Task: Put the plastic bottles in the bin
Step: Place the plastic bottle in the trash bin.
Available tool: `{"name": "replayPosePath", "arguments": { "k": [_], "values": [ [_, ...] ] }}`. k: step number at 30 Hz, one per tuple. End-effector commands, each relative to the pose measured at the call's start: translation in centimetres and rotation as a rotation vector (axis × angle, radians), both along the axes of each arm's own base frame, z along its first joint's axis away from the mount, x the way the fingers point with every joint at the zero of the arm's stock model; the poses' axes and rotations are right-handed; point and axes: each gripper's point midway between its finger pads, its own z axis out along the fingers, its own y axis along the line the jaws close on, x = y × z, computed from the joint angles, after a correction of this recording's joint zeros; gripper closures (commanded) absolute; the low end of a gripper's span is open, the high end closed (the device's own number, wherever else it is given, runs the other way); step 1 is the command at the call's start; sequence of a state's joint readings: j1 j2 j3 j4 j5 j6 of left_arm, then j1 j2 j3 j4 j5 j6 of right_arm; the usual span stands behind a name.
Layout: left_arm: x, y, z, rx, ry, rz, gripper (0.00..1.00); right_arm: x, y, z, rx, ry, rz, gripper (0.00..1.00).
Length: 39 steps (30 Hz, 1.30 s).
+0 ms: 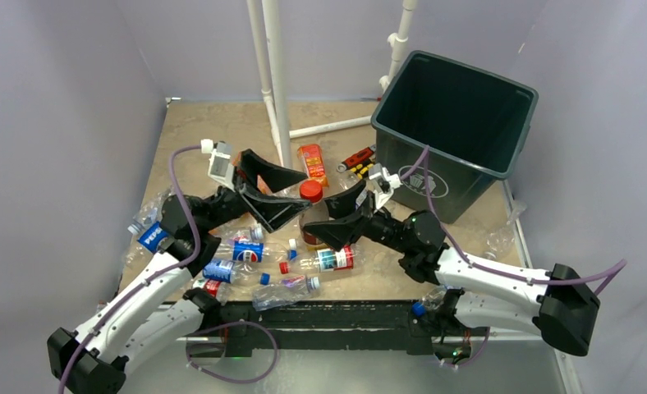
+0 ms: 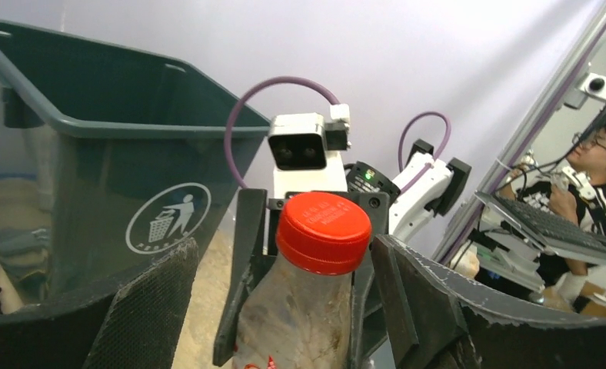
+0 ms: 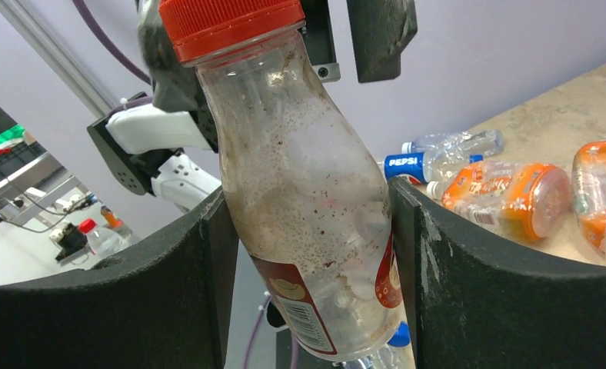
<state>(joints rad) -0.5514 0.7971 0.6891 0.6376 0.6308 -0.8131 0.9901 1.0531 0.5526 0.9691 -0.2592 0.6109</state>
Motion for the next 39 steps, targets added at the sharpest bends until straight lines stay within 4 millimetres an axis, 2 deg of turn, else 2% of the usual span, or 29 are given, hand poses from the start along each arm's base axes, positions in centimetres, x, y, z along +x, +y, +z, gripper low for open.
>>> {"name": "replayPosePath", "arguments": {
  "k": [1, 5, 9, 11, 14, 17, 21, 26, 32, 35, 39],
  "values": [
    [-1.0, -0.7, 1.2, -0.003, -0.090, 0.007, 0.17, -0.4, -0.9, 3.8, 0.137, -0.040, -0.014, 0.55],
    [-1.5, 0.2, 1.0, -0.033, -0.088, 0.039, 0.02, -0.2, -2.5, 4.9, 0.211, -0.028, -0.060, 0.57],
    [-2.3, 1.7, 0.9, -0.039, -0.121, 0.098, 0.01, -0.4, -3.9, 6.1, 0.265, -0.018, -0.081, 0.58],
    [-2.6, 1.6, 0.3, -0.009, -0.139, 0.091, 0.01, -0.6, -4.5, 6.8, 0.289, -0.008, -0.080, 0.58],
    [-3.3, 0.5, -0.8, 0.037, -0.144, 0.006, 0.01, -0.7, -5.1, 7.7, 0.330, 0.015, -0.074, 0.58],
    [-3.1, -0.6, -1.5, 0.081, -0.135, -0.053, 0.01, -0.9, -5.1, 8.1, 0.368, 0.045, -0.040, 0.57],
    [-2.4, -1.9, -1.9, 0.155, -0.154, -0.039, 0.01, -0.9, -4.8, 8.6, 0.390, 0.091, -0.004, 0.53],
    [-2.3, -3.4, -1.8, 0.236, -0.185, -0.034, 0.01, -0.7, -3.7, 9.1, 0.358, 0.119, 0.020, 0.53],
    [-2.8, -3.5, -1.4, 0.223, -0.207, -0.039, 0.01, -0.3, -4.1, 8.5, 0.364, 0.127, -0.011, 0.61],
    [-2.7, -4.0, -2.1, 0.235, -0.187, -0.061, 0.01, -0.4, -4.3, 8.5, 0.385, 0.132, -0.001, 0.63],
    [-2.7, -4.6, -2.4, 0.227, -0.171, -0.076, 0.09, -0.5, -4.3, 8.5, 0.413, 0.134, 0.018, 0.63]
  ]
}}
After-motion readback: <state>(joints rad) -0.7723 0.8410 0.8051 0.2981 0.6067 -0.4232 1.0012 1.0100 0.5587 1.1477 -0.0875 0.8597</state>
